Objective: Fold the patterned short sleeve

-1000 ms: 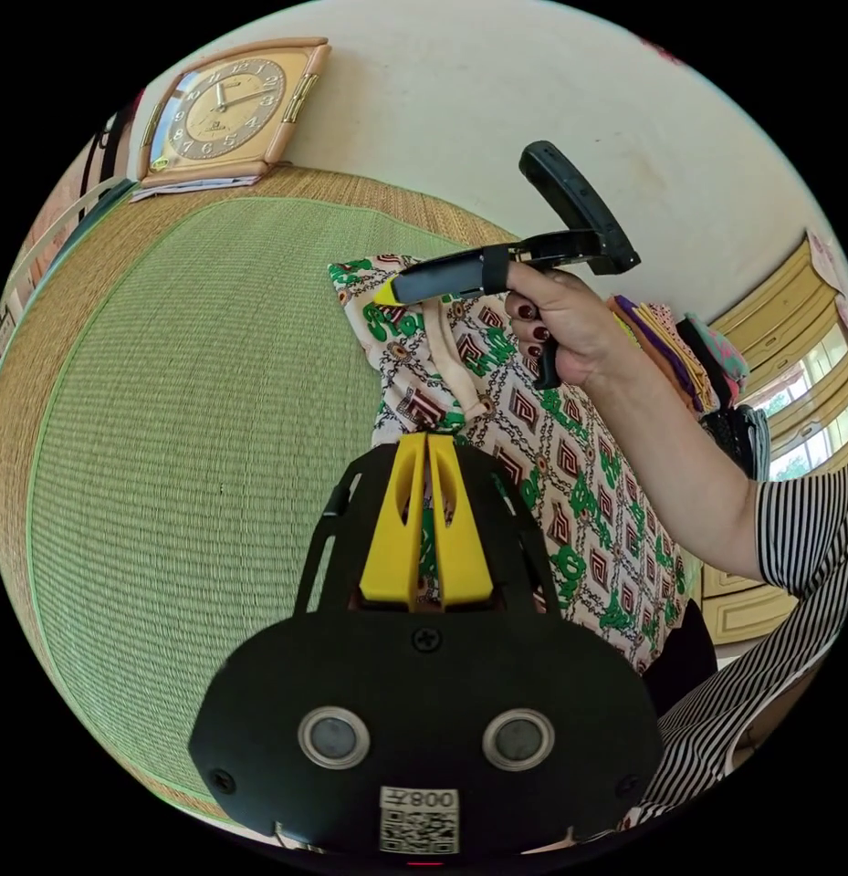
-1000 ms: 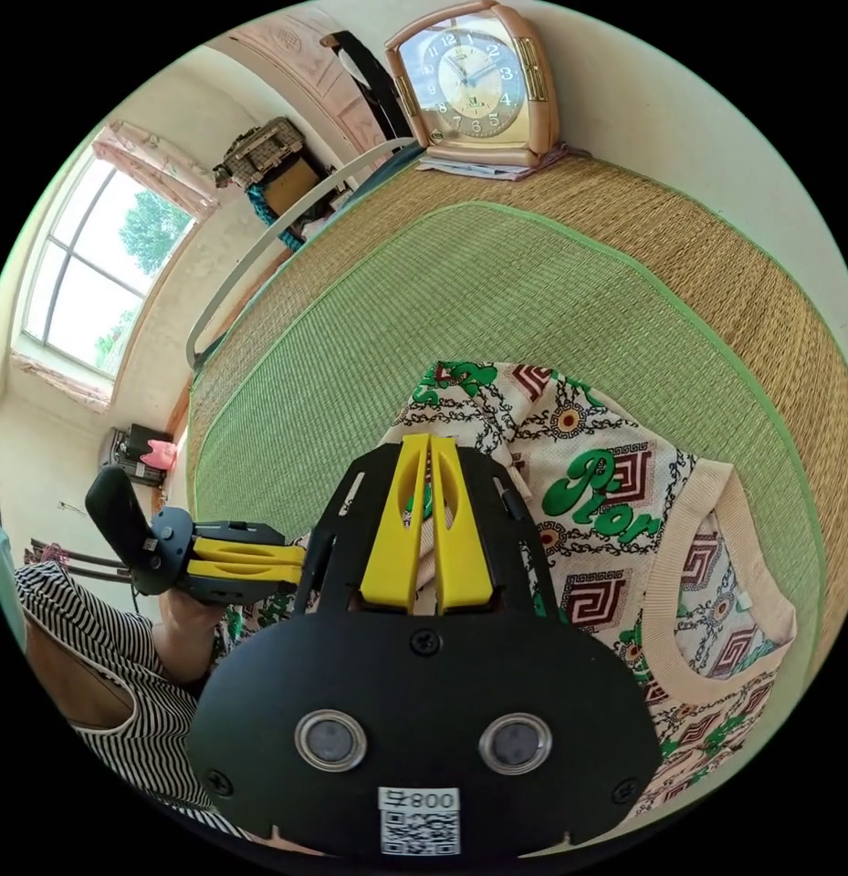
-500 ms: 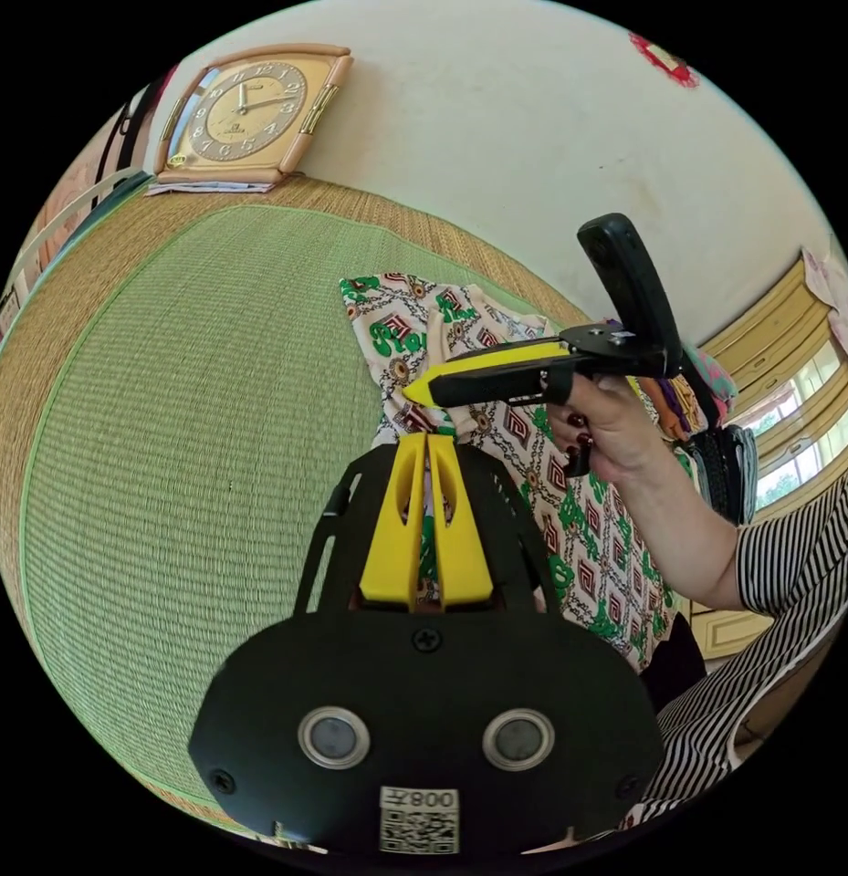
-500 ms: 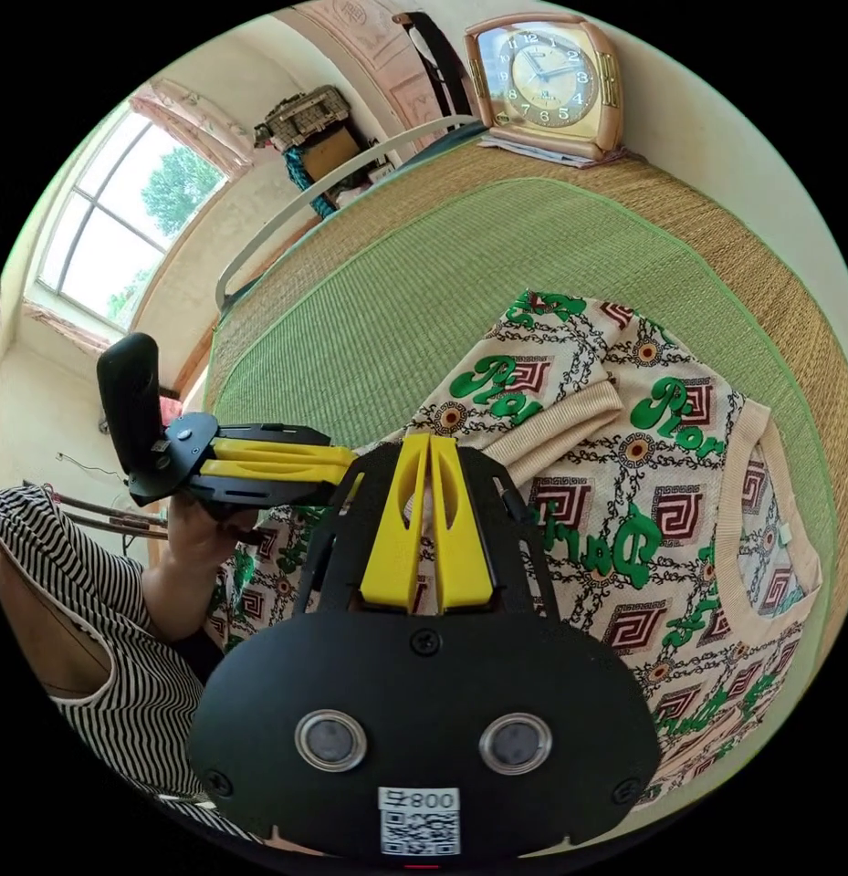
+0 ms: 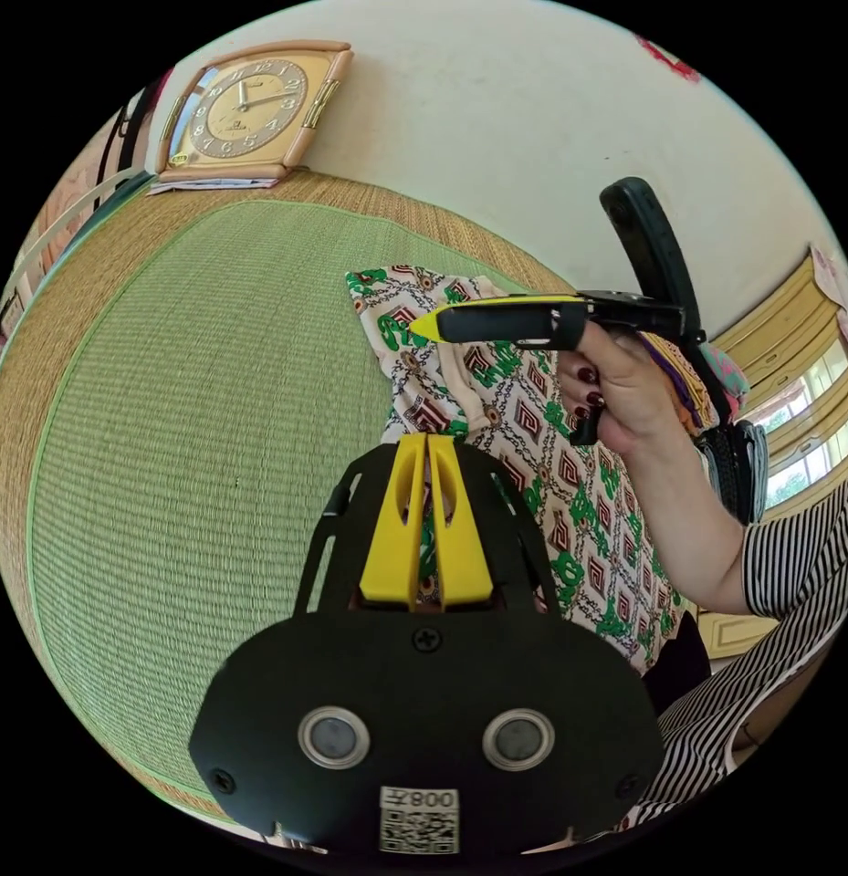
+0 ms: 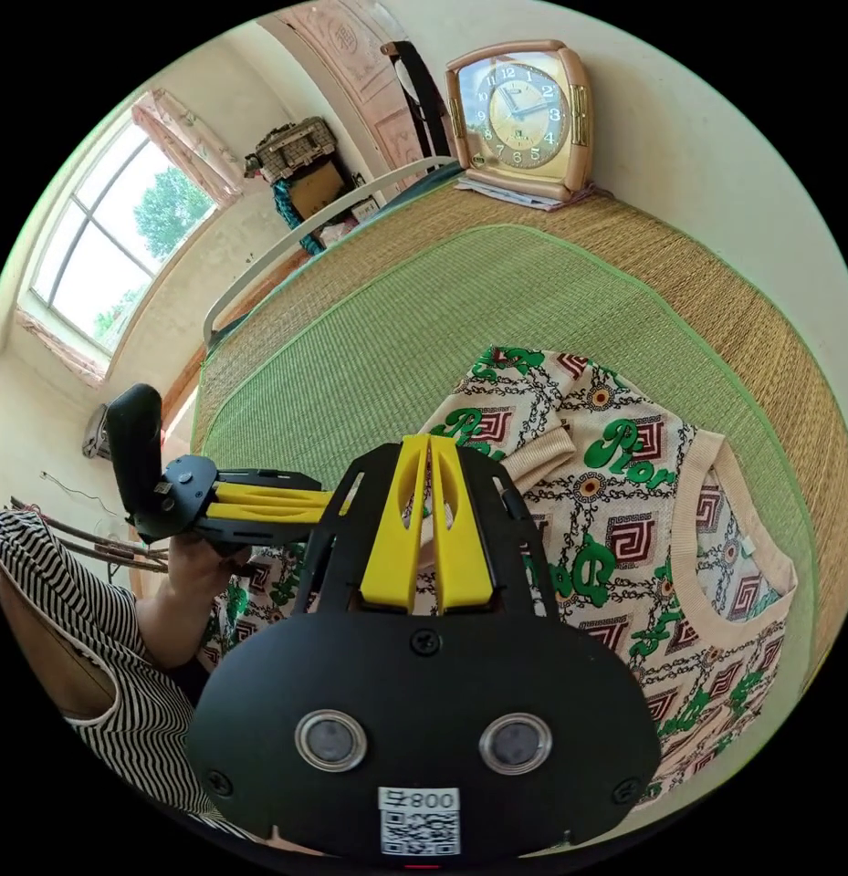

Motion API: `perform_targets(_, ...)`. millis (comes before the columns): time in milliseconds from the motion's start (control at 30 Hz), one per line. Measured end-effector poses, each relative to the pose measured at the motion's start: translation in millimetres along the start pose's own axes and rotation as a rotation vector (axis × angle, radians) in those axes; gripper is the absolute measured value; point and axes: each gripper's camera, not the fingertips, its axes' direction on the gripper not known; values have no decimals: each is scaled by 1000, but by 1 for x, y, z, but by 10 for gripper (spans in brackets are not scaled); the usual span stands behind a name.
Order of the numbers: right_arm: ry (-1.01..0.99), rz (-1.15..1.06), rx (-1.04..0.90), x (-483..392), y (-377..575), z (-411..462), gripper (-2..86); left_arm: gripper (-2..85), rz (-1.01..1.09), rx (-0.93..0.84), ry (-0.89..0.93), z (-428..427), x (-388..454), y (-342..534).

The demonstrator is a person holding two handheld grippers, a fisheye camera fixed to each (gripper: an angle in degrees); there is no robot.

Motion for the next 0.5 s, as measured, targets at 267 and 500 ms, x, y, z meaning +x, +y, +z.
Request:
perform_targets(267,-35,56,-81,-5,69,22,1,2,6,-33,-3,3,1,15)
perform_targets(500,-110,180,9,2,123,-24,1,2,32,-37,41,1,-5,32)
